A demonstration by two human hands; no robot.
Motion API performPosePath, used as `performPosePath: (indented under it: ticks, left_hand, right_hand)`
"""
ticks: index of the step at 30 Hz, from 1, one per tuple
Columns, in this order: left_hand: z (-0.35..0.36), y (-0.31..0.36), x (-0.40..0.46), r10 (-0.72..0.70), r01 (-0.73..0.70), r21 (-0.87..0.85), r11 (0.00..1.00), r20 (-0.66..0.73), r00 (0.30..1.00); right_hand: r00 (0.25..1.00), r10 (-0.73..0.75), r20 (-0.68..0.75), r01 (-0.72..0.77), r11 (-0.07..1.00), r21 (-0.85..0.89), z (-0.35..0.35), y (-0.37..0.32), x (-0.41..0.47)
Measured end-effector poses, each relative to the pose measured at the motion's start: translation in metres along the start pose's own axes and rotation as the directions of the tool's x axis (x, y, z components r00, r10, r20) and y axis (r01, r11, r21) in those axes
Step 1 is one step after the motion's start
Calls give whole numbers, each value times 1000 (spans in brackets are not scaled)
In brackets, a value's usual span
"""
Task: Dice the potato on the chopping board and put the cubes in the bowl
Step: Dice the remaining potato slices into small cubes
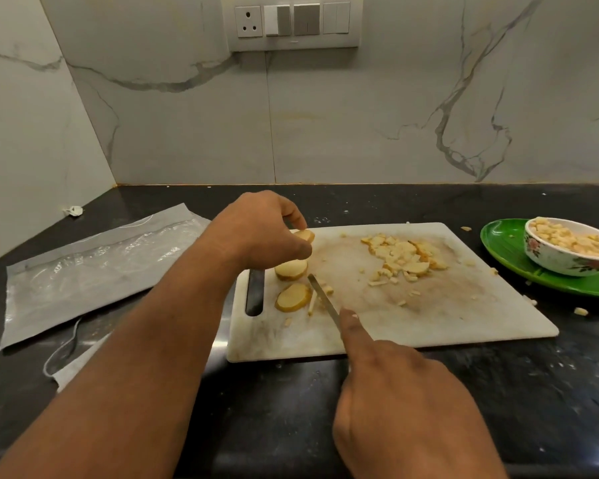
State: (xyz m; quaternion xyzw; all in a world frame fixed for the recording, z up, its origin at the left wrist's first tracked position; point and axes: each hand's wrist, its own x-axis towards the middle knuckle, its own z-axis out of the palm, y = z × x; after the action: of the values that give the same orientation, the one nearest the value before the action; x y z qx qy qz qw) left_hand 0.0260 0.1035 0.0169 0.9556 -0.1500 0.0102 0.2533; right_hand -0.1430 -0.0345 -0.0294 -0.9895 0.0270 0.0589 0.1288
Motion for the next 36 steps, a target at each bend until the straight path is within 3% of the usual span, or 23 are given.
performPosePath:
  ticks: [7,14,20,27,33,36]
  left_hand:
    - [13,1,2,30,-25,-121,992,32,999]
    - [18,-1,5,11,-9,-181,983,11,1000]
    - [20,-2,7,16,-12,-187,982,20,1000]
    - [19,-2,6,14,-16,-193,981,-12,1000]
    - [22,-1,10,22,-17,-190,982,22,1000]
    - [25,2,10,24,-17,-171,985,40,999]
  right_hand:
    - [989,104,-109,-104,995,-1,-11,10,-1]
    - [992,30,-121,-36,998,-48,-4,-2,2]
    - [967,143,-210,-151,988,-23,-17,17,6]
    - [986,9,-166,-19,998,-59,2,-1,8]
    - [951,169,-259,-180,983,-20,-14,41,16]
    - [942,160,-295,-173,985,-17,-16,40,17]
